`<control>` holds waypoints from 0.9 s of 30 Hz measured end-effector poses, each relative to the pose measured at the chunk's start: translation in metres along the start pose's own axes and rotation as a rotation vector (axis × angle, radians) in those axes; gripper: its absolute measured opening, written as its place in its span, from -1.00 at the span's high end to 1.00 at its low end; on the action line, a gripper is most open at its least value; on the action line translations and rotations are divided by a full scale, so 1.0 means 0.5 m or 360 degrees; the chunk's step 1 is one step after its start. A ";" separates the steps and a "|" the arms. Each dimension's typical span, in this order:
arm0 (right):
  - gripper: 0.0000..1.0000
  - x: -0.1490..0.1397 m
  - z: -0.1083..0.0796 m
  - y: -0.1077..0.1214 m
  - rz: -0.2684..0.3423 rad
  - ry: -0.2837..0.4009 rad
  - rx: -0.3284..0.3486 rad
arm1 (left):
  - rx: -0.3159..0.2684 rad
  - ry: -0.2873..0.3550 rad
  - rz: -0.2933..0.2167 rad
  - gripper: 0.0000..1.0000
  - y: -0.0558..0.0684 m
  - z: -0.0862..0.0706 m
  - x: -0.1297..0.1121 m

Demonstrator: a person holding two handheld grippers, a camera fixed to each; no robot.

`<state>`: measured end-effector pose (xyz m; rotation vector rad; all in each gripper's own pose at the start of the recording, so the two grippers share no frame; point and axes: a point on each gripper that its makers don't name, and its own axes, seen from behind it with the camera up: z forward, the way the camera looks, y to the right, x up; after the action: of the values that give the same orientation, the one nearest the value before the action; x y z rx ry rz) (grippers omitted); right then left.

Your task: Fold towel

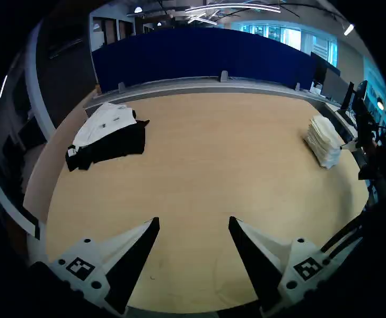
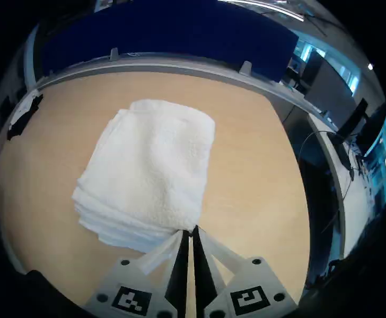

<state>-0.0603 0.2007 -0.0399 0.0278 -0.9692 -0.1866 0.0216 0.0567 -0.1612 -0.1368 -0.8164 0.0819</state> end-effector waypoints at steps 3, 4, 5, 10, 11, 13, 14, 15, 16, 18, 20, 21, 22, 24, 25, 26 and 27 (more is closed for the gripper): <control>0.78 0.002 -0.004 0.000 -0.0002 0.0014 -0.0008 | -0.0004 0.0004 0.0001 -0.95 0.000 -0.001 0.003; 0.74 0.003 -0.007 0.000 -0.0002 0.0020 -0.0012 | -0.0004 0.0005 0.0002 -0.95 -0.001 -0.001 0.003; 0.70 0.003 -0.010 0.001 -0.0002 0.0026 -0.0016 | -0.0004 0.0006 0.0002 -0.94 -0.001 -0.001 0.004; 0.34 0.004 -0.024 0.003 0.0011 0.0061 -0.0027 | -0.0003 0.0009 0.0000 -0.95 -0.006 -0.005 0.006; 0.16 0.005 -0.027 0.005 0.0017 0.0069 -0.0031 | -0.0003 0.0009 -0.0002 -0.95 -0.007 -0.005 0.006; -0.20 0.007 -0.032 0.007 0.0025 0.0085 -0.0036 | -0.0004 0.0010 -0.0004 -0.95 -0.008 -0.006 0.005; -0.36 0.010 -0.034 0.008 0.0030 0.0095 -0.0037 | -0.0004 0.0010 -0.0004 -0.95 -0.009 -0.006 0.005; -0.49 0.012 -0.037 0.009 0.0034 0.0104 -0.0038 | -0.0005 0.0010 -0.0004 -0.95 -0.009 -0.006 0.004; -0.56 0.014 -0.038 0.009 0.0036 0.0110 -0.0041 | -0.0004 0.0010 -0.0002 -0.95 -0.009 -0.006 0.004; -0.68 0.018 -0.042 0.011 0.0041 0.0123 -0.0047 | -0.0004 0.0009 0.0000 -0.95 -0.008 -0.006 0.002; -0.75 0.023 -0.044 0.008 0.0040 0.0134 -0.0042 | -0.0006 0.0010 0.0000 -0.94 -0.007 -0.007 0.003; -0.77 0.026 -0.044 0.006 0.0040 0.0139 -0.0040 | -0.0006 0.0010 0.0000 -0.94 -0.006 -0.007 0.003; -0.77 0.030 -0.046 0.003 0.0038 0.0146 -0.0035 | -0.0007 0.0010 -0.0002 -0.94 -0.006 -0.007 0.003; -0.77 0.039 -0.048 -0.004 0.0035 0.0161 -0.0026 | -0.0008 0.0011 -0.0005 -0.94 -0.005 -0.008 0.004; -0.77 0.045 -0.049 -0.009 0.0035 0.0170 -0.0019 | -0.0008 0.0011 -0.0007 -0.94 -0.005 -0.008 0.004; -0.77 0.052 -0.051 -0.015 0.0034 0.0182 -0.0010 | -0.0008 0.0011 -0.0008 -0.95 -0.005 -0.008 0.005; -0.77 0.058 -0.052 -0.020 0.0034 0.0191 -0.0002 | -0.0008 0.0011 -0.0010 -0.94 -0.005 -0.008 0.005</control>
<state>-0.0245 0.1842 -0.0317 0.0268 -0.8491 -0.1640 0.0262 0.0544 -0.1618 -0.1392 -0.8099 0.0736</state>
